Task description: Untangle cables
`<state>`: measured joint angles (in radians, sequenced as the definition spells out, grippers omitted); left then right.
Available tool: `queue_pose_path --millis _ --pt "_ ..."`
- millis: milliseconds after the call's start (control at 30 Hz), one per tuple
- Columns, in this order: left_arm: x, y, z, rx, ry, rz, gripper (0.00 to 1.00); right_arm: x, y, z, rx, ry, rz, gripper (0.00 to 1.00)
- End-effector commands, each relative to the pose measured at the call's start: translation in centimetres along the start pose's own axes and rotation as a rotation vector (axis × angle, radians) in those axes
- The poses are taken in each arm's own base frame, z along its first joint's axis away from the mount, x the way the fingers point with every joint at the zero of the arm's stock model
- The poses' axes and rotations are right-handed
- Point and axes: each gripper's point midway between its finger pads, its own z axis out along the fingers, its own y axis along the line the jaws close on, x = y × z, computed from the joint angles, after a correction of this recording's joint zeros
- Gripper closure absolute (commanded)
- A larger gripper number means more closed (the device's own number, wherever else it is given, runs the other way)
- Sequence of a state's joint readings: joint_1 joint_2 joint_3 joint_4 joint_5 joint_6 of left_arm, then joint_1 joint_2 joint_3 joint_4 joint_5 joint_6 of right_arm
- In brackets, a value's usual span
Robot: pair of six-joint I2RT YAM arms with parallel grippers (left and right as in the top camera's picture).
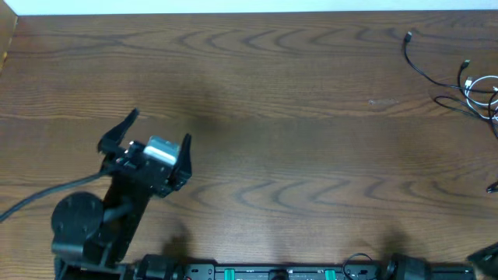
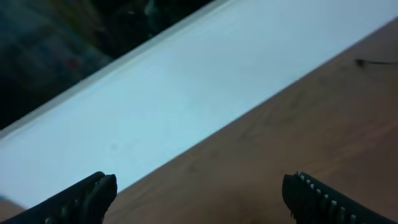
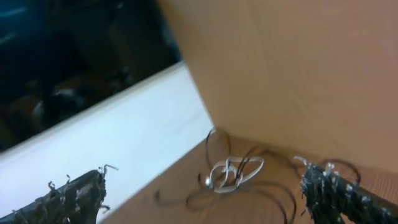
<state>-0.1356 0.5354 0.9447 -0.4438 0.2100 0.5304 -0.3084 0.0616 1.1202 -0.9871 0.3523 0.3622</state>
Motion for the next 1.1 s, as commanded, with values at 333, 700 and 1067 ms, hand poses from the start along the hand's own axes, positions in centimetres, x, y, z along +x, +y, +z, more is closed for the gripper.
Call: queue_pose_path --millis 333,700,1067 --pt "-0.1 0.9 -0.6 -0.054 0.008 -0.037 0.09 11.0 3.8 0.3 -0.293 0.404 -0.067 0.01" --pt "0.0 0.9 -0.6 -0.052 0.013 -0.037 0.09 11.4 10.7 3.7 -0.687 0.196 -0.260 0.01" --pt "0.0 0.9 -0.6 -0.053 0.011 -0.037 0.09 13.3 12.1 6.0 -0.768 0.124 -0.214 0.01"
